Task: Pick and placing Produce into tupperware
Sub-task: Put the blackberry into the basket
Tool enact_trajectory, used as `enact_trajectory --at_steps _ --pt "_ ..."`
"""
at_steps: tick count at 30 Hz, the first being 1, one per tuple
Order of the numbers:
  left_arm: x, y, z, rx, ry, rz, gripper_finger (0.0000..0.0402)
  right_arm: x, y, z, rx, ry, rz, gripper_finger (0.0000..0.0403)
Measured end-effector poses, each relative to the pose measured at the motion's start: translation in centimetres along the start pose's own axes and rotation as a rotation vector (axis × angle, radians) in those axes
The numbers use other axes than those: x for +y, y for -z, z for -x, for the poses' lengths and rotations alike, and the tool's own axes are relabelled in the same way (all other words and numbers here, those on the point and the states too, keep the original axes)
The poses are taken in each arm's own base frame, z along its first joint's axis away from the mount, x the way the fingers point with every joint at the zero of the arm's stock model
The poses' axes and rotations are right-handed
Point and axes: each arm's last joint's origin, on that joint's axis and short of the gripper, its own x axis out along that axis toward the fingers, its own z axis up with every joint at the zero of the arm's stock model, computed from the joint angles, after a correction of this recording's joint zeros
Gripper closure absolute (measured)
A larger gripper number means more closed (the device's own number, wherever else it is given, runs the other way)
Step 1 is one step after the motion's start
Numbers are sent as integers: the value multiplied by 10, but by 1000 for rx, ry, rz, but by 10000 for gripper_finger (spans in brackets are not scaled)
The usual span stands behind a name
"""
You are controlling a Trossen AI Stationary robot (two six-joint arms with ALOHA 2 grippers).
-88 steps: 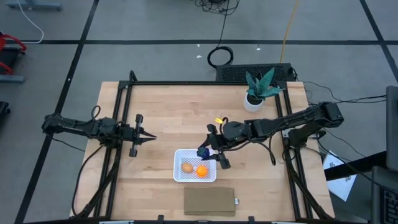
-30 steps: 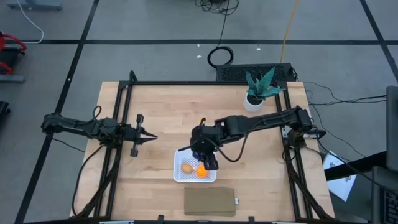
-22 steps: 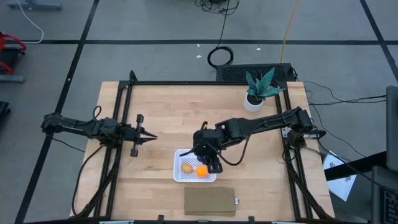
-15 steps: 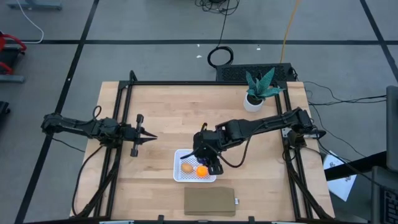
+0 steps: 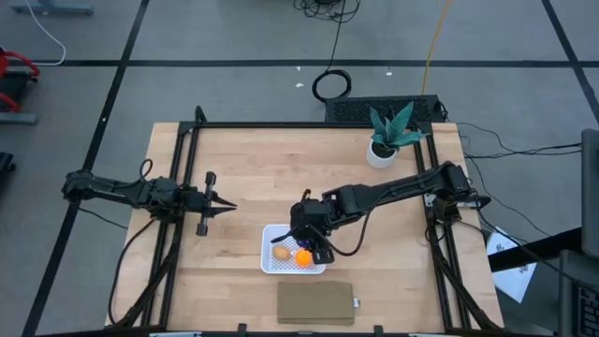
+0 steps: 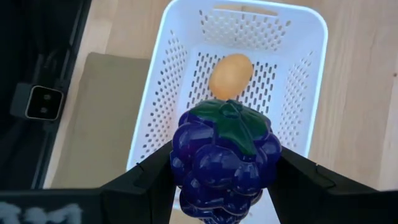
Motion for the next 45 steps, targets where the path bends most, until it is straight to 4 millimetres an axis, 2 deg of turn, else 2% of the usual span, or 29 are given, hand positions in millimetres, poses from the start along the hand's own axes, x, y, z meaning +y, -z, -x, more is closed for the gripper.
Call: enact_trajectory --at_steps 18,33,43,45 --pt "0 0 0 0 0 0 371 -9 26 -47 -33 -6 6 206" --pt "0 0 0 0 0 0 371 -12 37 -61 -53 -6 9 206" --pt "0 0 0 0 0 0 371 -13 36 -62 -64 22 15 206" --pt "0 0 0 0 1 0 371 -14 36 -67 -60 22 16 206"
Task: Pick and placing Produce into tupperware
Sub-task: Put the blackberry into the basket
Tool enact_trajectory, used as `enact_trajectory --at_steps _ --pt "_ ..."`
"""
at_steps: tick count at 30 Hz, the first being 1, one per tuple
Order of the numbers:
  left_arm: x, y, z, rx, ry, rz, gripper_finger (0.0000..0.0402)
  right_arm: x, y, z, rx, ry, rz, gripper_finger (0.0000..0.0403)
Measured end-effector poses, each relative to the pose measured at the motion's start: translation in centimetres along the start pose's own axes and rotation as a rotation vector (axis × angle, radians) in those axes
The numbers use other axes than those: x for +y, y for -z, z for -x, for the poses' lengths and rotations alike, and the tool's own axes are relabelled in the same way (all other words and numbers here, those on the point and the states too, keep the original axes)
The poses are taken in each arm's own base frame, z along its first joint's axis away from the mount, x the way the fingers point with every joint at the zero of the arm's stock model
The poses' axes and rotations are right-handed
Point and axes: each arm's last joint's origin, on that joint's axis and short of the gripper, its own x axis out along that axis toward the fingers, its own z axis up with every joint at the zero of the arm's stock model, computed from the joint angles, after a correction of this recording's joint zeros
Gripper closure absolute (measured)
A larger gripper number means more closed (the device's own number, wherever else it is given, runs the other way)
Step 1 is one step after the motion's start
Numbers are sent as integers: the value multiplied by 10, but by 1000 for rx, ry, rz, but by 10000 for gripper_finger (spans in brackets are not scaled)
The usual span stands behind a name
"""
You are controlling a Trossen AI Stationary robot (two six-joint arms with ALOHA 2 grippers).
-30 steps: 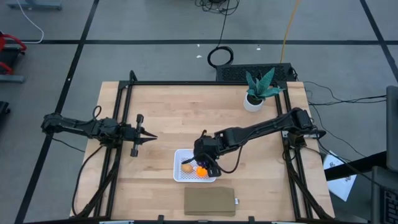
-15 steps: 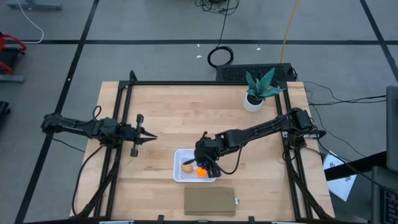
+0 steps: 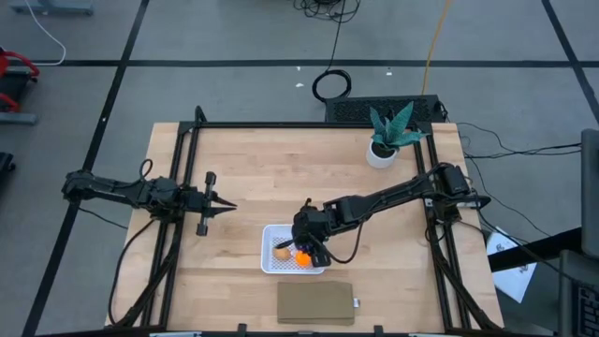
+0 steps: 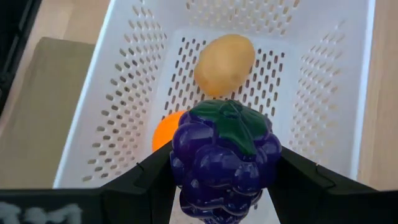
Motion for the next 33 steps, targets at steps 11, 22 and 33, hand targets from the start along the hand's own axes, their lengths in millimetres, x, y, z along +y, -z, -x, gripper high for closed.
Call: enact_trajectory --at_steps 11,22,33 --pt "0 0 0 0 0 0 371 -4 5 -33 30 0 28 206" --pt "0 0 0 0 0 0 371 -9 6 -33 34 52 -3 206" --pt "0 0 0 0 -1 5 371 -20 7 -32 39 105 -58 206"
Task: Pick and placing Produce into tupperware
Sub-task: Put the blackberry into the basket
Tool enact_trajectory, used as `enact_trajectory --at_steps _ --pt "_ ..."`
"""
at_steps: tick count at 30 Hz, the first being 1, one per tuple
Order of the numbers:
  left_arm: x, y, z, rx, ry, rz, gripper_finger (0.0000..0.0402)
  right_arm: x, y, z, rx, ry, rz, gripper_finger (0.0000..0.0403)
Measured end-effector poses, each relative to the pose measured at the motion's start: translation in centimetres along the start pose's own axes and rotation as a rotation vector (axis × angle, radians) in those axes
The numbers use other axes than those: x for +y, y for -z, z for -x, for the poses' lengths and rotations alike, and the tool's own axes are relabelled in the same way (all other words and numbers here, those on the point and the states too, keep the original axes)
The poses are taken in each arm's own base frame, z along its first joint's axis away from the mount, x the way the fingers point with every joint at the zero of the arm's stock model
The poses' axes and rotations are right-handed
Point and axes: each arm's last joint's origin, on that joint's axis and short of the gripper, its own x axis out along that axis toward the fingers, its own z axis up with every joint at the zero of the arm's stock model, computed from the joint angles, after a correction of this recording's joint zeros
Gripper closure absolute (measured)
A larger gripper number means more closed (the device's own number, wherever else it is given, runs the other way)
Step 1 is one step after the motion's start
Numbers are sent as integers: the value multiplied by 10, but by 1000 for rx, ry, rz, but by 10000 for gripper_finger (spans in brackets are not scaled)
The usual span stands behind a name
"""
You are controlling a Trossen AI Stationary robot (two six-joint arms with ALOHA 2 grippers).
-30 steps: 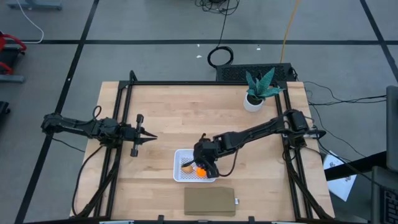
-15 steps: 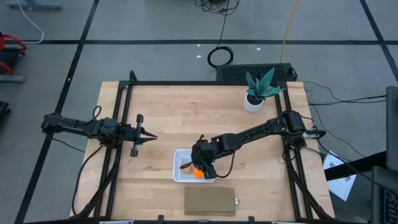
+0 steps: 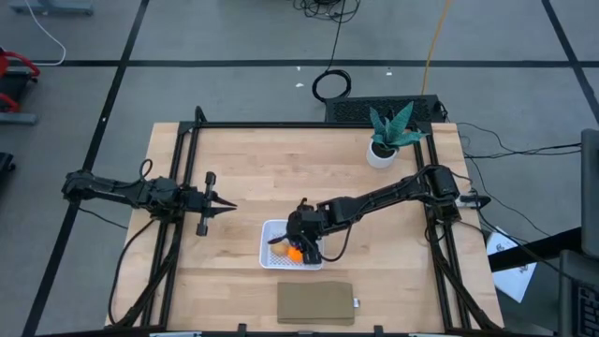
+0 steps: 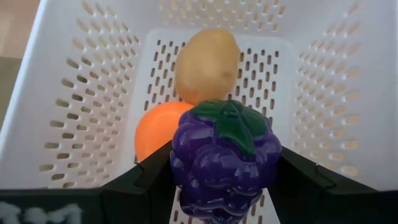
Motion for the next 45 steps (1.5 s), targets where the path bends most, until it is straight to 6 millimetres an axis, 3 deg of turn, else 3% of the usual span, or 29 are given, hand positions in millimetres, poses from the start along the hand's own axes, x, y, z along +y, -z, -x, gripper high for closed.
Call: enact_trajectory --at_steps 6,25,40,45 --pt "0 0 0 0 0 0 371 0 0 1 9 14 33 206" --pt "0 0 0 0 -1 -1 371 32 -3 11 73 15 200 206" --pt "0 0 0 0 0 -1 371 32 -12 18 60 42 204 206" --pt "0 0 0 0 0 -1 371 28 -11 19 73 48 127 206"
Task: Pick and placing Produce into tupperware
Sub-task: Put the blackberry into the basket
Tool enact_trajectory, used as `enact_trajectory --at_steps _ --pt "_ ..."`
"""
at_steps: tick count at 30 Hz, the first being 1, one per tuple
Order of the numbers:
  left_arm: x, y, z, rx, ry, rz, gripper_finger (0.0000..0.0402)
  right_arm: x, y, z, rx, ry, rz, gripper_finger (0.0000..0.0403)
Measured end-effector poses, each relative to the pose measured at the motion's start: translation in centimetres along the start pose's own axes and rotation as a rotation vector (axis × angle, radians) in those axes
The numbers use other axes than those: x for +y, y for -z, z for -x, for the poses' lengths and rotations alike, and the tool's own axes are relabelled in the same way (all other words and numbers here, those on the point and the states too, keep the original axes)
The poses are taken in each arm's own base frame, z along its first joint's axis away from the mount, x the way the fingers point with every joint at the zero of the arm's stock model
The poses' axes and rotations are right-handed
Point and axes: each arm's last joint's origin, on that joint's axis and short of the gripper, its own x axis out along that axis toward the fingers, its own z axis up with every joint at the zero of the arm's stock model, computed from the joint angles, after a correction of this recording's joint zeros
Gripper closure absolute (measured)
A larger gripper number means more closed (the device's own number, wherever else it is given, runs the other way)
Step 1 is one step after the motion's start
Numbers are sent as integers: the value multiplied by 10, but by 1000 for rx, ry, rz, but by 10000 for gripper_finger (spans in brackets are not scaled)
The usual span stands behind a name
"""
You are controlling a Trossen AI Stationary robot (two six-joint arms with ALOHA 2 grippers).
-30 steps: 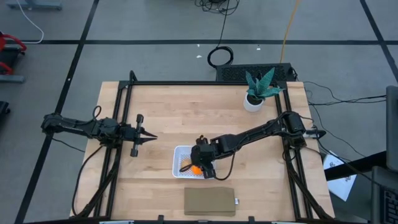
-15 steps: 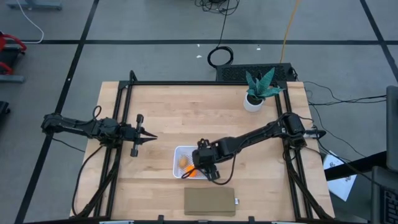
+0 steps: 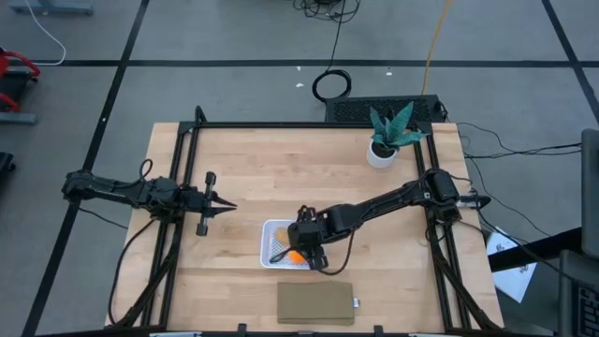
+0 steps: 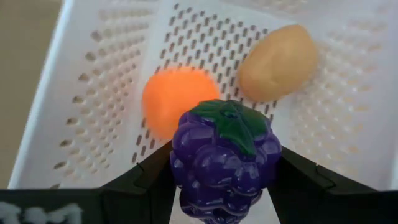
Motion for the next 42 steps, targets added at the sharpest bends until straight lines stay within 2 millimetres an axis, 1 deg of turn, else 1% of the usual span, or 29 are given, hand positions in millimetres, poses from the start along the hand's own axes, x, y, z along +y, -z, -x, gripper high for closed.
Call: enact_trajectory --at_steps 6,8,12,15,24,31,35,38,42 --pt "0 0 0 -1 0 12 371 -11 -1 0 -5 11 -87 206" --pt "0 0 0 0 0 12 371 -14 0 -2 -23 13 -96 206" --pt "0 0 0 0 0 13 371 -21 8 -8 3 19 -107 206" --pt "0 0 0 0 0 12 371 -23 9 -9 7 18 -85 206" --pt "0 0 0 0 0 12 371 -19 10 -10 11 -19 30 206" --pt "0 0 0 0 0 12 371 -19 10 -10 4 -32 77 206" --pt "0 0 0 0 0 12 371 -17 10 -16 1 -40 121 206" --pt "0 0 0 -1 -1 11 371 -16 8 -26 -8 -47 119 206" --pt "0 0 0 1 -1 11 371 -16 10 -31 5 -49 118 206"
